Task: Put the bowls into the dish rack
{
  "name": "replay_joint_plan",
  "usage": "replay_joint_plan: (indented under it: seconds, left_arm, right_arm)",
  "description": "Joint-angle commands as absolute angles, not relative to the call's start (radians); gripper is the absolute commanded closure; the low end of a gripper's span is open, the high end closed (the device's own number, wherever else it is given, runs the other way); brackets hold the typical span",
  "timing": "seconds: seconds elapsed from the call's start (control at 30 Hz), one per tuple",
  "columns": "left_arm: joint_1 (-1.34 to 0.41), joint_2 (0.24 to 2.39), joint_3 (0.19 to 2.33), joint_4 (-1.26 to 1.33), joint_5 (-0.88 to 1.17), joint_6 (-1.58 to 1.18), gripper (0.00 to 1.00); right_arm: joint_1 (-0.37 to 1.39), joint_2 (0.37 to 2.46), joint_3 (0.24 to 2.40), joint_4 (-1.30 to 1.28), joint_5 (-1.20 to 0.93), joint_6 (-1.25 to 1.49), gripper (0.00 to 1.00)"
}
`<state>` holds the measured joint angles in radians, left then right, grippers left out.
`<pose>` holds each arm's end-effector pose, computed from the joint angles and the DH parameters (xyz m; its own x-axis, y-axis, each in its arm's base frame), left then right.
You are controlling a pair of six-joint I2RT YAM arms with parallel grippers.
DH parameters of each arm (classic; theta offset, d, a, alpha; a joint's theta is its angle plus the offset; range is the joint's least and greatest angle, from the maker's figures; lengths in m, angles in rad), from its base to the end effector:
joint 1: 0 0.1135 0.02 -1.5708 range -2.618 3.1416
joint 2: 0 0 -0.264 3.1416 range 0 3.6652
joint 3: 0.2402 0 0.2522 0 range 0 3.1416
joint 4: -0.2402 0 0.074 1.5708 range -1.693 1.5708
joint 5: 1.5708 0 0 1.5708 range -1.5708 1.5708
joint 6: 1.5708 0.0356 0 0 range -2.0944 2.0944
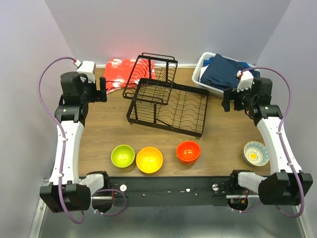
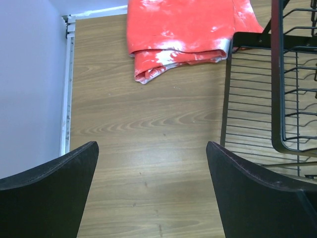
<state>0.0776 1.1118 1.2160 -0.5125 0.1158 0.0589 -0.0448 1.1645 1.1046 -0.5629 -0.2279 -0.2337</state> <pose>0.2404 0.0146 0.3919 -0.3935 0.0281 -0.9189 0.0520 0.9986 0.0082 0.2522 -0.0033 0.3378 -0.5345 -0.2018 -0.8207 -0.2708 0.9608 -0.0599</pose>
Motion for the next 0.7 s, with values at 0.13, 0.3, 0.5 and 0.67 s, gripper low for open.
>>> replay_joint_plan:
  seconds: [0.13, 0.3, 0.5, 0.67]
  left_arm:
    - [0.034, 1.114, 1.337, -0.597, 0.172, 0.184, 0.01]
    - [0.003, 1.167, 1.514, -0.699, 0.264, 0.183, 0.02]
    - [-0.086, 1.155, 1.539, -0.811, 0.302, 0.287, 0.08]
    - [-0.087, 1.059, 1.451, -0.773, 0.236, 0.291, 0.07]
  right_arm:
    - [-0.044, 1.112, 1.121, -0.584, -0.416, -0.460, 0.00]
    - [-0.044, 1.213, 1.232, -0.734, -0.543, -0.564, 0.00]
    - [-0.044, 1.304, 1.339, -0.913, -0.666, -0.851, 0.10]
    - [-0.044, 1.431, 1.407, -1.232, -0.706, -1.425, 0.15]
